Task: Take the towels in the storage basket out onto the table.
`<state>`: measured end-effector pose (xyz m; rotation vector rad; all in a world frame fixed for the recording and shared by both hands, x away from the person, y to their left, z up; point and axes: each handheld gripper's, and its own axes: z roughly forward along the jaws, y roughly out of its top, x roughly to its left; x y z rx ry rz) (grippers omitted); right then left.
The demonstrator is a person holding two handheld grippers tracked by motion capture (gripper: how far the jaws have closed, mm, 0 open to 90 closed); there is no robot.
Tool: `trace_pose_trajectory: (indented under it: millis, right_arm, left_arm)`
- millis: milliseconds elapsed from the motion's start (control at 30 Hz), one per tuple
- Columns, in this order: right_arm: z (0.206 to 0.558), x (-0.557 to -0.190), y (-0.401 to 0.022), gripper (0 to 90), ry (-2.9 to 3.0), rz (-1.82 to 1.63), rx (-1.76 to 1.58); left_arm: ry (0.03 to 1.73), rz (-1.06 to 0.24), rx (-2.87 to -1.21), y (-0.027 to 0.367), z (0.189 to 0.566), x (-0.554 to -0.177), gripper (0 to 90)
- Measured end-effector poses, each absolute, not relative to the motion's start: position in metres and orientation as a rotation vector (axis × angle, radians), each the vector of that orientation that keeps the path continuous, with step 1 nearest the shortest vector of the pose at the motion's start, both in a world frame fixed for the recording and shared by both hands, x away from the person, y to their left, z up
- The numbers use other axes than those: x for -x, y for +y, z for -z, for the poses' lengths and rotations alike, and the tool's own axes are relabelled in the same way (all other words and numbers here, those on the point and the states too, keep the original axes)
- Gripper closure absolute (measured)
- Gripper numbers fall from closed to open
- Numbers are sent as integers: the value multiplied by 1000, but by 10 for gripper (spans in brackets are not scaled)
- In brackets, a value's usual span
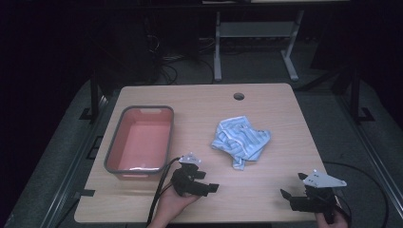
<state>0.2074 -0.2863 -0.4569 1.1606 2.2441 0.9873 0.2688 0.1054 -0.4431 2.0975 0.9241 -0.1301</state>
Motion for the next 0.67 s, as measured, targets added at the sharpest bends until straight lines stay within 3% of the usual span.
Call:
trace_pose_trajectory:
  millis: [667]
  right_arm:
    - [457, -205, -277, 138, 2275, -1004, -1119]
  left_arm:
    - [959, 75, -2059, 124, 451, -251, 259]
